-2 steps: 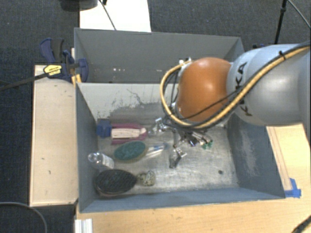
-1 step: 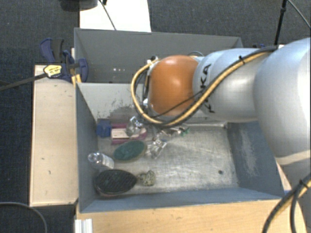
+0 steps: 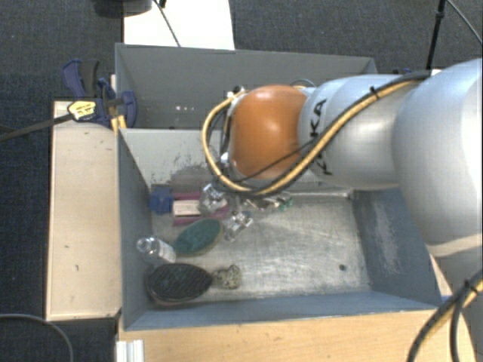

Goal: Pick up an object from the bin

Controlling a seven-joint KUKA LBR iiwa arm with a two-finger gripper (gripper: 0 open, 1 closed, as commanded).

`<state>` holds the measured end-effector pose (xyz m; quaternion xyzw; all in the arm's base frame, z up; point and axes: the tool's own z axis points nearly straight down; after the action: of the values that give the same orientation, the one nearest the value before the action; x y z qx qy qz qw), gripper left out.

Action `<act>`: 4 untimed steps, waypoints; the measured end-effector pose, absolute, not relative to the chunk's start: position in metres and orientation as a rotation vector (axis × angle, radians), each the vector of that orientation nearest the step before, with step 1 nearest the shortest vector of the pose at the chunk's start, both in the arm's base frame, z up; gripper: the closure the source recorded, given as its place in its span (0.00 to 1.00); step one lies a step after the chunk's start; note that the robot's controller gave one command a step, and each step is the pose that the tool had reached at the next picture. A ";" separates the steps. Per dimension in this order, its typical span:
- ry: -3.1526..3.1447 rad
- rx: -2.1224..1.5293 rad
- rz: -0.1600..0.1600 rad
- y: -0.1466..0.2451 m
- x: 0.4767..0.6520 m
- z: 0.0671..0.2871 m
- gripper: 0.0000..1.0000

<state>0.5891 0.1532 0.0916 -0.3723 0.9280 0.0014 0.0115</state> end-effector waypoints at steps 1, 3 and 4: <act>2.849 -1.292 -0.001 0.174 0.574 0.248 1.00; 2.918 -1.154 0.002 0.182 0.565 0.156 0.00; 2.851 -1.266 0.002 0.179 0.579 0.092 0.00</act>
Offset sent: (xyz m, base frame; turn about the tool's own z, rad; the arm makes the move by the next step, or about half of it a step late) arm -0.0177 0.0196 0.1496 -0.0910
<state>0.5788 0.1795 0.0918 -0.4059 0.9138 0.0006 0.0109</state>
